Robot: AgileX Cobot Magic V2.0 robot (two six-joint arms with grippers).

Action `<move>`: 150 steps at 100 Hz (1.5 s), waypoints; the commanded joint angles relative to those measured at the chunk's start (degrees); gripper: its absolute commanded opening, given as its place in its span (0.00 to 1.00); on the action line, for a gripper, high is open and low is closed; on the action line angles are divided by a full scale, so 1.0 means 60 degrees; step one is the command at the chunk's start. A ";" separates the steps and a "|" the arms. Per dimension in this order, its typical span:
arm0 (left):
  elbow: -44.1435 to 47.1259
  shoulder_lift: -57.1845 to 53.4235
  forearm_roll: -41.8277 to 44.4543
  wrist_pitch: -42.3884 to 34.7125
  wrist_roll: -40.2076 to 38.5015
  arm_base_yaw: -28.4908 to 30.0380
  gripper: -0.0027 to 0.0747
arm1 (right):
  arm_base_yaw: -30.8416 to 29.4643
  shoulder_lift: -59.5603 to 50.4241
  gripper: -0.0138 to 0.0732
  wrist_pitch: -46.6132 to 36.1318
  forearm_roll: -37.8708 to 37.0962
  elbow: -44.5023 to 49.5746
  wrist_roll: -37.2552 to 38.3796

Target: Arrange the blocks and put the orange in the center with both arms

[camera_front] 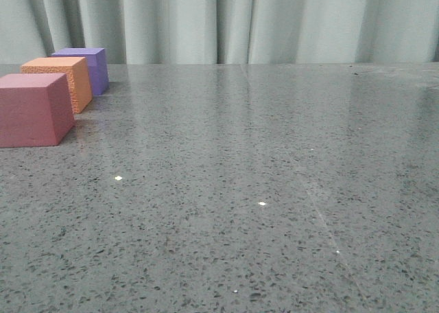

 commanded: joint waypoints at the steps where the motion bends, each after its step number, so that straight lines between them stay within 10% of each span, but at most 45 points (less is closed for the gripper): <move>1: 0.0243 -0.0353 -0.0024 -0.1390 0.0025 0.0369 0.01 | -0.0020 -0.0009 0.02 -0.0786 -0.0163 -0.0263 -0.0087; 58: 0.3082 -0.2855 0.0179 -0.1839 -0.0946 0.1276 0.01 | -0.0020 -0.0009 0.02 -0.0775 -0.0163 -0.0263 -0.0087; 150: 0.3087 -0.2855 0.0199 -0.1595 -0.0946 0.1281 0.01 | -0.0020 0.0039 0.02 -0.0786 -0.0163 -0.0263 -0.0087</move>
